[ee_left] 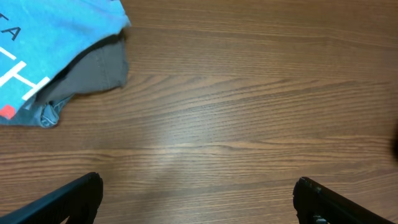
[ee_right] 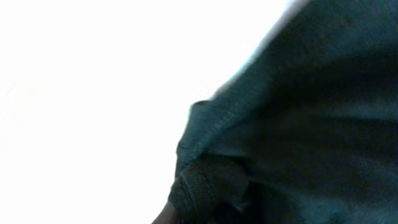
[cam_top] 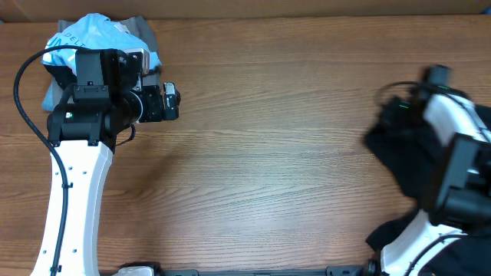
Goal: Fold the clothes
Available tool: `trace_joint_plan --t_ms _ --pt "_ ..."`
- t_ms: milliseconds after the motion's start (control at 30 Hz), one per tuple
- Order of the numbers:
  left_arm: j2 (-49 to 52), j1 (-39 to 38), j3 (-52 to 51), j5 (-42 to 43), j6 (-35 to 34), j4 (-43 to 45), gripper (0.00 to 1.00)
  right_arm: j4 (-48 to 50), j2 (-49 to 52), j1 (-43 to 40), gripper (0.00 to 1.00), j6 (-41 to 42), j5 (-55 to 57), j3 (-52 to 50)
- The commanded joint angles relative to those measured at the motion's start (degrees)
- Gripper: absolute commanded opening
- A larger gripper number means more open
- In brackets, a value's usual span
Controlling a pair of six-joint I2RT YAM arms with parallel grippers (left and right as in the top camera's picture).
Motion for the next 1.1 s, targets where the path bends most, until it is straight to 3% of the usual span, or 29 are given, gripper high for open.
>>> trace_joint_plan --t_ms 0,100,167,267,400,533,733,900,1000,1067 --pt "-1.22 0.33 1.92 0.22 3.1 0.11 1.0 0.39 -4.66 16.68 0.04 -1.27 -5.31 1.75" --pt "-3.04 0.31 3.78 -4.17 4.48 -0.26 1.0 0.15 -4.63 29.59 0.08 -1.11 -5.44 2.45" --pt "-4.68 0.31 5.88 -8.15 4.61 -0.42 1.0 0.13 -4.63 38.05 0.38 -1.11 -3.89 2.45" --pt "-7.06 0.31 9.14 -9.46 4.61 -0.42 1.0 -0.2 -4.76 47.21 0.61 1.36 2.32 2.8" --pt "-7.76 0.26 10.01 -6.99 4.59 -0.5 1.0 -3.98 -7.13 49.92 0.63 3.98 11.69 4.83" --pt "-5.42 -0.81 9.88 -1.68 4.5 -1.05 1.0 -10.19 -14.86 45.03 0.64 6.91 18.73 7.76" --pt "0.98 -6.45 9.88 1.29 4.35 -0.81 1.0 -10.95 -30.53 34.67 0.69 7.13 18.51 8.28" --pt "8.41 -10.64 9.84 10.05 3.93 3.8 0.98 -12.31 -42.95 27.08 0.76 7.1 18.14 8.28" --pt "14.93 -13.49 9.84 6.29 4.37 6.12 1.0 -13.68 -48.39 24.57 0.79 7.1 18.14 8.28" --pt "19.67 -15.04 9.84 2.49 4.35 7.61 0.82 -14.78 -50.97 23.96 0.8 7.1 18.14 8.28"
